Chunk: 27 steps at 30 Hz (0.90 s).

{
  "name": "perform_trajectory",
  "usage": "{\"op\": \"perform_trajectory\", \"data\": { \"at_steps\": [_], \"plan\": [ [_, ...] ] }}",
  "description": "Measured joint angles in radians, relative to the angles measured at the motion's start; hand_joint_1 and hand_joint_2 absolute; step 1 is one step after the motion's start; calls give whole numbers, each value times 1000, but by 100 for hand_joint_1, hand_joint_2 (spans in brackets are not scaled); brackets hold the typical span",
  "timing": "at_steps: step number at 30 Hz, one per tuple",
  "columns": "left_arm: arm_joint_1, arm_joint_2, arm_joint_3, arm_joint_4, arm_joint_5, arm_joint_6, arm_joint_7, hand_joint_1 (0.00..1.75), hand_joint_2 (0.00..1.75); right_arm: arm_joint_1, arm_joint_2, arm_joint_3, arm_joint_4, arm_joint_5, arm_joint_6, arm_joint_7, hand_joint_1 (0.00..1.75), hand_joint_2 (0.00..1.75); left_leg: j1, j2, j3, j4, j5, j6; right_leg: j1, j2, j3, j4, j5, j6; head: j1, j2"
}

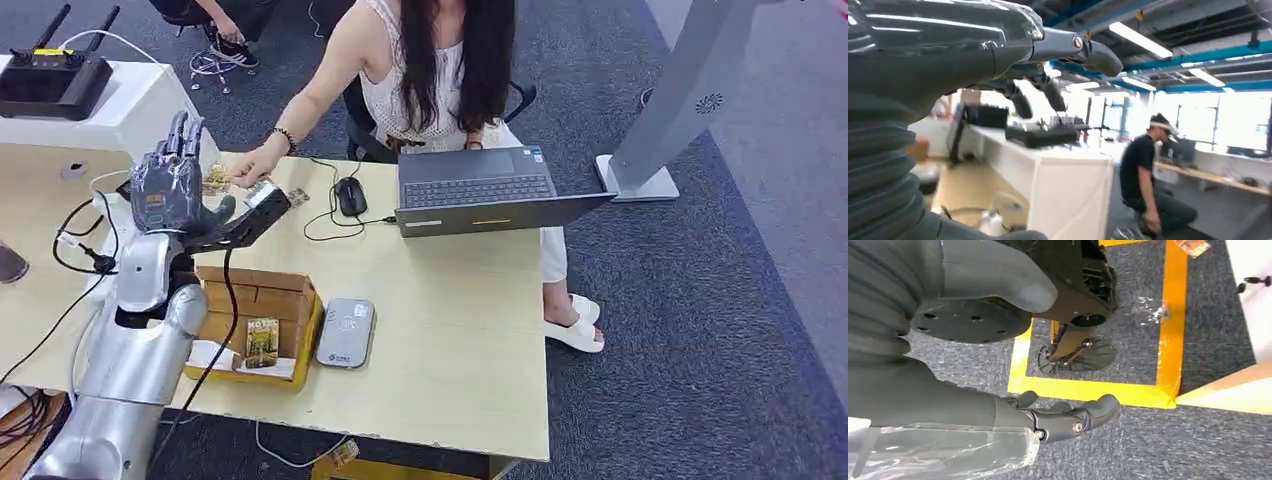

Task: Pass the card to the sensor for recognition and then transmit it.

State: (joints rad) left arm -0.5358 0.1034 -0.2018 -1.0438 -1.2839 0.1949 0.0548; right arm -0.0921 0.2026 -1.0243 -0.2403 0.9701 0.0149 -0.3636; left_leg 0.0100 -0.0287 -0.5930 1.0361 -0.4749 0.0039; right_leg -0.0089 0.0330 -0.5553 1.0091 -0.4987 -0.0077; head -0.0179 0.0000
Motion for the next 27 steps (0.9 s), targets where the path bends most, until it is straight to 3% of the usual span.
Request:
{"op": "perform_trajectory", "data": {
  "at_steps": [4, 8, 9, 11, 14, 16, 17, 19, 20, 22, 23, 25, 27],
  "plan": [
    [118, 10, 37, -122, 180, -2, -122, 0, 175, 8, 0, -5, 0, -26, 0, -21, 0, 175, 0, 0, -1, -1, -1, 0, 0, 0, 0, 0, -1, 0, 0, 0],
    [345, 33, 126, -330, 609, -71, -380, 0, 175, 20, 0, -32, 0, -70, 0, -60, 0, 175, -1, 7, 2, -2, -4, -1, 0, 7, 0, 0, -2, 0, 0, 0],
    [427, 35, 162, -390, 707, -105, -447, 0, 175, 25, -1, -40, 0, -76, 0, -68, 0, 0, -1, 9, 3, -2, -6, -2, 0, 9, 0, 0, -3, -1, 0, 0],
    [538, 33, 254, -500, 811, -182, -554, 0, 175, 37, -3, -53, -2, -81, 2, -78, 0, 0, 0, 9, 2, -1, -7, -1, 0, 8, -2, -1, -5, -1, -2, 0],
    [616, 31, 342, -574, 850, -245, -593, 0, 175, 37, -5, -67, -4, -91, -2, -94, 0, 0, 0, 2, 2, -2, -7, -1, 0, 1, 1, -1, -6, 0, 0, 0],
    [694, 18, 407, -635, 932, -344, -646, 0, 175, 36, -5, -80, -6, -107, -3, -117, 0, 0, 0, 5, 4, -2, -7, -2, 0, 4, 3, 0, -6, -1, 1, 0],
    [720, 1, 453, -653, 963, -406, -670, 0, 175, 37, -5, -88, -8, -113, -5, -123, 0, 175, 0, 5, 4, -2, -7, -2, 1, 4, 2, 0, -6, -1, 0, 0],
    [732, -52, 632, -671, 1023, -593, -712, 0, 175, 41, -6, -105, -12, -122, -18, -125, 0, 175, 0, 1, 4, -2, -7, -2, 1, 1, 3, -1, -7, 0, 0, 0],
    [726, -71, 708, -667, 1046, -667, -701, 0, 0, 40, -6, -113, -12, -122, -28, -116, 0, 175, 0, 1, 4, -2, -7, -2, 1, 0, 3, -1, -7, 0, 1, 0],
    [698, -111, 881, -604, 1090, -816, -649, 0, 0, 37, -8, -122, -12, -116, -59, -73, 0, 175, 0, 2, 5, -2, -7, -2, 1, 1, 4, -1, -7, 0, 1, 0],
    [684, -121, 940, -562, 1084, -837, -629, 0, 0, 37, -8, -124, -11, -112, -71, -52, 0, 175, 0, 2, 6, -2, -7, -2, 1, 1, 4, -1, -7, 0, 1, 0],
    [656, -134, 1066, -431, 1040, -827, -630, 0, 0, 37, -8, -135, -9, -108, -95, -13, 0, 175, 1, 3, 6, -2, -7, -2, 1, 2, 4, 0, -7, 0, -1, 0],
    [637, -136, 1138, -315, 996, -799, -661, 0, 0, 36, -8, -143, -5, -108, -111, 17, 0, 175, 1, 1, 6, -2, -7, -2, 1, 1, 5, 0, -7, 0, 0, 0]
  ]
}}
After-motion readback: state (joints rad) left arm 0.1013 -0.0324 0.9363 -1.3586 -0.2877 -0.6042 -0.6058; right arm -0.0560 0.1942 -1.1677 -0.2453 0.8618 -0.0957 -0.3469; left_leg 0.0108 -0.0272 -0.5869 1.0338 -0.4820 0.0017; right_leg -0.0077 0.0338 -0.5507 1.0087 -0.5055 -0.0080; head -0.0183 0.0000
